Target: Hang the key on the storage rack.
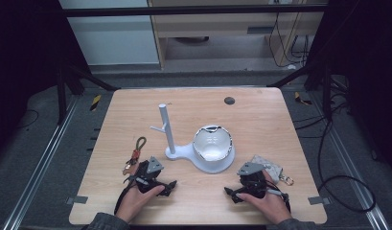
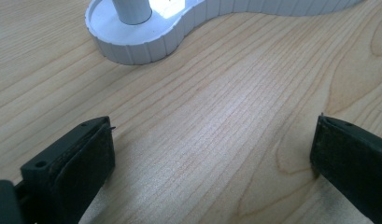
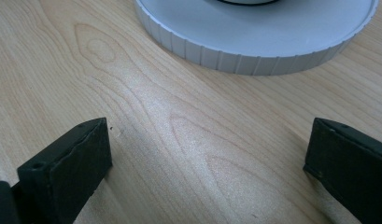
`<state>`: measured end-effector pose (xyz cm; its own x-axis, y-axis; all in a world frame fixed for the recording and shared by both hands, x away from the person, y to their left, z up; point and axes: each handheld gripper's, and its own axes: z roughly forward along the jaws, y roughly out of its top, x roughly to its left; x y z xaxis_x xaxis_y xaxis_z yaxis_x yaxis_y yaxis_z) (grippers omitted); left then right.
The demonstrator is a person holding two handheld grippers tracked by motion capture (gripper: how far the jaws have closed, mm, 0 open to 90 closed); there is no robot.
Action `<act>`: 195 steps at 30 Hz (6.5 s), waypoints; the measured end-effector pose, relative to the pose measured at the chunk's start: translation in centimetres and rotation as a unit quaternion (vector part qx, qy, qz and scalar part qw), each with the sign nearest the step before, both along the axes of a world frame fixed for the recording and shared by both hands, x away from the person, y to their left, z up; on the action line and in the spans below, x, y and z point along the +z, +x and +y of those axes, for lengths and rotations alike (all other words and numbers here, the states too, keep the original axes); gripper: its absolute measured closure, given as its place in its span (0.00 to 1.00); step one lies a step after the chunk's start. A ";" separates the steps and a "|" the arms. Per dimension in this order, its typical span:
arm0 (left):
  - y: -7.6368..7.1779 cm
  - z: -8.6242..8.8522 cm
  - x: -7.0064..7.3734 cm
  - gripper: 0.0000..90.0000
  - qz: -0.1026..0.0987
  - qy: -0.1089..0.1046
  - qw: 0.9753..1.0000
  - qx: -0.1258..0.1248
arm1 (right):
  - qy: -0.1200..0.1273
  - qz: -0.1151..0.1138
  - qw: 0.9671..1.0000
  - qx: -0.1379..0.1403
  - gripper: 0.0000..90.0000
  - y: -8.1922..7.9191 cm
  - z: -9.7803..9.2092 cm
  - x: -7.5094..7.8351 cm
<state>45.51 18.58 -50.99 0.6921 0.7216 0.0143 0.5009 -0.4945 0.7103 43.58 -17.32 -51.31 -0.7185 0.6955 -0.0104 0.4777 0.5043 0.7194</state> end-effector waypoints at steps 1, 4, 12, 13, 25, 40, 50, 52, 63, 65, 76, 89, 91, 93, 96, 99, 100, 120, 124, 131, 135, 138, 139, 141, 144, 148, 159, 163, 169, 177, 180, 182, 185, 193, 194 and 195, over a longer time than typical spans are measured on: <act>0.0 0.0 0.0 0.00 0.000 0.000 1.000 0.000 | 0.000 0.000 1.000 0.000 0.01 0.0 0.0 0.0; 0.0 0.1 0.1 0.00 0.003 0.001 1.000 -0.003 | 0.000 -0.001 1.000 0.001 0.00 -0.1 -0.1 0.0; -0.3 1.5 1.2 0.07 0.007 -0.002 1.000 0.016 | 0.001 -0.001 1.000 0.001 0.00 -0.2 -0.2 0.0; -0.3 1.7 1.3 0.10 0.008 0.000 1.000 0.019 | 0.000 -0.001 1.000 0.000 0.00 -0.2 -0.2 0.0; 1.0 5.8 4.0 0.12 0.006 0.033 0.996 0.087 | 0.002 0.000 1.000 0.000 0.00 -0.3 -0.2 0.0; 5.6 7.8 6.5 0.24 0.046 0.069 0.988 0.129 | 0.002 -0.001 1.000 -0.001 0.00 -0.3 -0.3 0.0; 6.9 7.4 6.5 0.35 0.082 0.088 0.984 0.131 | 0.002 -0.001 1.000 -0.002 0.00 -0.3 -0.3 0.0; 7.1 7.5 6.2 0.38 0.090 0.086 0.983 0.134 | 0.002 -0.001 1.000 -0.002 0.00 -0.3 -0.3 0.0; 8.2 7.8 5.8 0.50 0.115 0.089 0.978 0.147 | 0.002 -0.001 1.000 -0.002 0.00 -0.3 -0.3 0.0; 8.3 7.8 5.7 0.53 0.118 0.090 0.978 0.148 | 0.002 -0.001 1.000 -0.002 0.00 -0.3 -0.3 0.0; 9.4 8.3 4.7 0.64 0.155 0.081 0.971 0.165 | 0.002 0.000 1.000 -0.002 0.00 -0.4 -0.3 0.0; 9.8 8.2 4.3 0.68 0.154 0.083 0.970 0.168 | 0.001 0.001 1.000 -0.001 0.00 -0.4 -0.4 0.0; 9.9 8.1 4.2 0.69 0.150 0.087 0.970 0.168 | 0.000 0.001 1.000 -0.001 0.00 -0.5 -0.4 0.0; 9.9 8.0 4.1 0.68 0.149 0.090 0.970 0.167 | 0.000 0.001 1.000 -0.001 0.00 -0.5 -0.4 0.0; 9.9 7.9 4.0 0.67 0.148 0.094 0.971 0.164 | 0.001 0.001 1.000 -0.001 0.00 -0.5 -0.4 0.0; 10.0 7.8 4.0 0.69 0.144 0.097 0.971 0.161 | 0.002 0.000 1.000 -0.001 0.00 -0.4 -0.4 0.0; 10.0 7.8 4.0 0.70 0.144 0.097 0.971 0.161 | 0.002 0.000 1.000 -0.001 0.00 -0.4 -0.4 0.0; 4.0 8.9 7.3 0.73 0.043 0.039 0.993 0.101 | 0.002 0.000 1.000 -0.001 0.00 -0.5 -0.4 0.0; 1.9 8.1 8.5 0.73 0.009 0.025 0.996 0.079 | 0.001 0.000 1.000 -0.001 0.00 -0.5 -0.4 0.0; -0.6 7.7 9.8 0.73 -0.034 0.002 0.997 0.063 | 0.002 0.000 1.000 0.000 0.00 -0.5 -0.4 0.0; -1.6 7.2 10.3 0.73 -0.047 -0.013 0.997 0.051 | 0.002 0.000 1.000 0.000 0.00 -0.5 -0.4 0.0; -2.4 6.6 10.9 0.73 -0.065 -0.022 0.997 0.042 | 0.002 0.000 1.000 0.000 0.00 -0.5 -0.4 0.0; -2.7 6.3 11.2 0.73 -0.073 -0.030 0.996 0.040 | 0.001 0.000 1.000 0.000 0.00 -0.5 -0.4 0.0; -2.9 6.1 11.5 0.73 -0.079 -0.034 0.996 0.037 | 0.002 0.000 1.000 0.000 0.00 -0.5 -0.4 0.0; -3.8 5.4 12.5 0.73 -0.102 -0.047 0.993 0.028 | 0.001 0.000 1.000 0.000 0.00 -0.5 -0.4 0.0; -4.2 4.8 13.1 0.73 -0.109 -0.053 0.992 0.019 | 0.001 0.000 1.000 0.000 0.00 -0.5 -0.4 0.0; -4.7 2.9 14.9 0.73 -0.143 -0.074 0.987 0.004 | 0.001 0.000 1.000 0.000 0.00 -0.5 -0.4 0.0; -4.4 2.7 15.3 0.73 -0.148 -0.083 0.985 0.009 | 0.001 0.000 1.000 0.000 0.00 -0.5 -0.4 0.0; -3.9 2.4 15.7 0.73 -0.154 -0.088 0.984 0.017 | 0.001 0.000 1.000 -0.001 0.00 -0.5 -0.4 0.0; -2.0 2.2 15.0 0.73 -0.145 -0.081 0.985 0.040 | 0.001 0.000 1.000 0.000 0.00 -0.5 -0.4 0.0; -1.4 2.1 14.3 0.73 -0.135 -0.078 0.987 0.044 | 0.001 -0.001 1.000 -0.001 0.00 -0.5 -0.4 0.0; -1.1 1.9 14.0 0.73 -0.132 -0.071 0.988 0.046 | 0.001 0.000 1.000 0.000 0.00 -0.5 -0.4 0.0; -0.4 1.8 13.2 0.73 -0.124 -0.072 0.988 0.053 | 0.001 0.000 1.000 0.000 0.00 -0.5 -0.4 0.0; 0.7 1.3 12.2 0.73 -0.113 -0.071 0.989 0.060 | 0.001 0.000 1.000 0.000 0.00 -0.5 -0.4 0.0; 1.0 1.0 12.0 0.73 -0.110 -0.065 0.990 0.059 | 0.001 -0.001 1.000 -0.001 0.00 -0.5 -0.4 0.0; 1.0 1.0 12.0 0.73 -0.110 -0.065 0.990 0.059 | 0.001 -0.001 1.000 -0.001 0.00 -0.5 -0.4 0.0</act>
